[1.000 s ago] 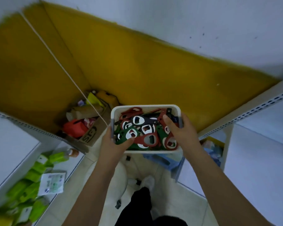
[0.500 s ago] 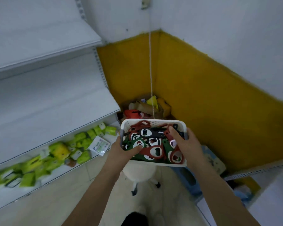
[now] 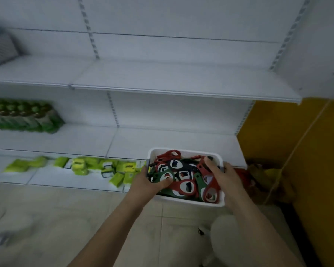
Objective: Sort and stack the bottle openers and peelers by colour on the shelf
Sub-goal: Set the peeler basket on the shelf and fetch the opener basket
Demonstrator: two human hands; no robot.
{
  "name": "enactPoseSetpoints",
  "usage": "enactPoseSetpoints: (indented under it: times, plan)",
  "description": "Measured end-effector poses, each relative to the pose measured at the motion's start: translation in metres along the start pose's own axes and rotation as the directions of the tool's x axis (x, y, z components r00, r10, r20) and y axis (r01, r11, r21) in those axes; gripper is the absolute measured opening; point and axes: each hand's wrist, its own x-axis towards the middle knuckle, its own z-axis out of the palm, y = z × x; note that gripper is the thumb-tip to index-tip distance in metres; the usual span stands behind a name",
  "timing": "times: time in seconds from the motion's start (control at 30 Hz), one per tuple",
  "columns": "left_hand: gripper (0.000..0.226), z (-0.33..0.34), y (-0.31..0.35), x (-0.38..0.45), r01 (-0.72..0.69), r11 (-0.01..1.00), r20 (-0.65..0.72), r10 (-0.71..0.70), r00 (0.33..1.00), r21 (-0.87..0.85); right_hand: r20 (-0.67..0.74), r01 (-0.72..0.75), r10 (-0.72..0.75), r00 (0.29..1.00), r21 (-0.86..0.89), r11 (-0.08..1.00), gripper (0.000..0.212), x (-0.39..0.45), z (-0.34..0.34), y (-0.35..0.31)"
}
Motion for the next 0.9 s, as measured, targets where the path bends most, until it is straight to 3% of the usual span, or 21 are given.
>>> enactPoseSetpoints:
  times: [0.1,0.27,0.37,0.47,0.53,0.63,0.77,0.9]
  plan:
    - [0.063,-0.074,0.006,0.003,0.0,0.999,-0.11,-0.003,0.994,-0.033,0.13,0.058,-0.056,0.99,-0.009,0.998,0.073,-0.003,0.072,-0.043]
    - [0.076,-0.183,0.032,-0.006,-0.027,0.999,-0.263,0.016,0.965,-0.038,0.335,0.142,-0.134,0.933,-0.001,0.99,0.092,-0.014,0.167,-0.116]
    - [0.085,-0.239,0.061,-0.015,-0.042,0.999,-0.344,0.03,0.938,-0.025,0.454,0.213,-0.185,0.871,-0.009,0.977,0.075,-0.031,0.208,-0.172]
    - [0.076,-0.29,0.099,-0.02,-0.048,0.999,-0.394,0.045,0.918,0.004,0.595,0.249,-0.203,0.777,0.005,0.968,0.056,-0.038,0.24,-0.232]
    - [0.064,-0.317,0.129,-0.021,-0.056,0.998,-0.412,0.061,0.909,0.024,0.666,0.295,-0.219,0.713,-0.001,0.955,0.056,-0.038,0.259,-0.271]
    - [0.045,-0.353,0.169,-0.009,-0.045,0.999,-0.487,0.046,0.872,0.013,0.713,0.33,-0.253,0.654,0.032,0.943,0.057,-0.034,0.291,-0.326]
    - [0.087,-0.398,0.208,0.032,-0.011,1.0,-0.579,0.011,0.815,0.004,0.728,0.333,-0.275,0.628,0.068,0.94,0.047,-0.015,0.34,-0.384]
    - [0.082,-0.432,0.227,0.084,-0.004,0.999,-0.583,-0.021,0.812,-0.041,0.726,0.293,-0.236,0.646,0.05,0.955,0.041,0.021,0.393,-0.416]
